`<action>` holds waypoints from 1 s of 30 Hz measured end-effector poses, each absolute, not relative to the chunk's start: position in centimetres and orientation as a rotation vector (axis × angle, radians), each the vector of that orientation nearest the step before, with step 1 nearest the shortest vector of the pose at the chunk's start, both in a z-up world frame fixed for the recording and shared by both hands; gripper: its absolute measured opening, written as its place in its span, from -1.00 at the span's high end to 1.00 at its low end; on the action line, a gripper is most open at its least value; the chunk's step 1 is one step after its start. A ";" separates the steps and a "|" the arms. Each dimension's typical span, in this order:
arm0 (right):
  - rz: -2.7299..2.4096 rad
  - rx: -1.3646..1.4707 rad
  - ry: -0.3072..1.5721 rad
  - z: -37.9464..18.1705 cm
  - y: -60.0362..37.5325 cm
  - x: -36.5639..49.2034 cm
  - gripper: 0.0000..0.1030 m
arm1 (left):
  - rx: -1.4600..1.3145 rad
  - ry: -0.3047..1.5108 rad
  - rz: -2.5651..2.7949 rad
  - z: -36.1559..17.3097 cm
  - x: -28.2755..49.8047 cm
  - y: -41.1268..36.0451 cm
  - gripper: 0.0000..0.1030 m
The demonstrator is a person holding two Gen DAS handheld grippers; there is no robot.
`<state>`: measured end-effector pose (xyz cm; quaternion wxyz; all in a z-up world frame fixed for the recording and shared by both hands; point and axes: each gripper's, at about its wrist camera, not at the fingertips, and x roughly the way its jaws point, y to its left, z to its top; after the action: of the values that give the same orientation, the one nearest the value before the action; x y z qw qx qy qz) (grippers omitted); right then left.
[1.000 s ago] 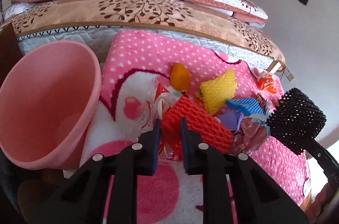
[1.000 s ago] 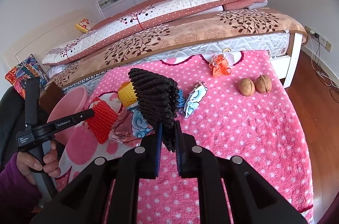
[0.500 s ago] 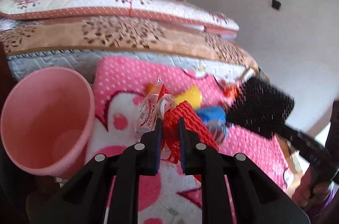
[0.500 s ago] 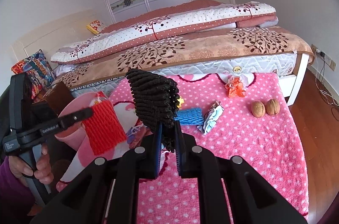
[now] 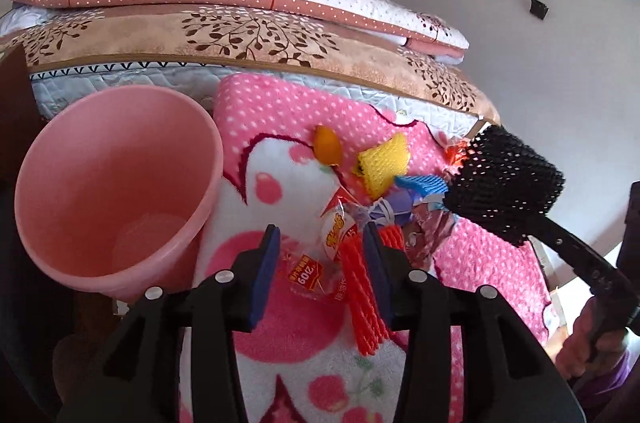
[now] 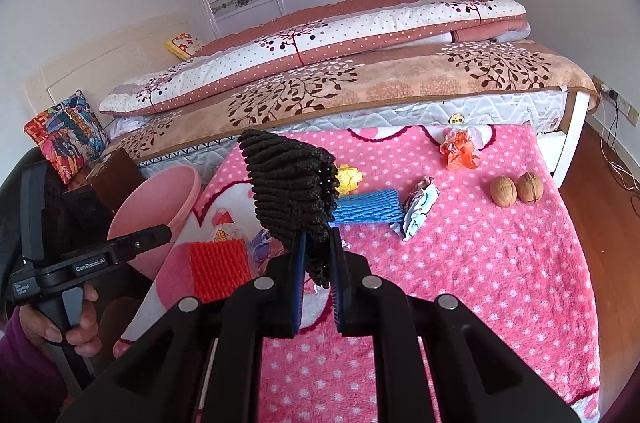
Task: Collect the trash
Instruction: 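Grasp the red mesh foam sleeve with the left gripper while the right gripper holds the black sleeve, then carry both held mesh sleeves over the pink bin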
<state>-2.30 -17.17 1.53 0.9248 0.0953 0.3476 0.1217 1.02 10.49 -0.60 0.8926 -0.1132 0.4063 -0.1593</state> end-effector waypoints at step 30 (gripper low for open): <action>0.432 0.129 0.716 2.9 -10.7 0.0 0.79 | -0.114 0.808 -0.239 0.5 -1.7 9.1 0.83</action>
<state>-0.01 -10.74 2.88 0.9118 0.0626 0.3476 0.2096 -1.67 9.10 0.53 0.9110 -0.0553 0.3921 -0.1158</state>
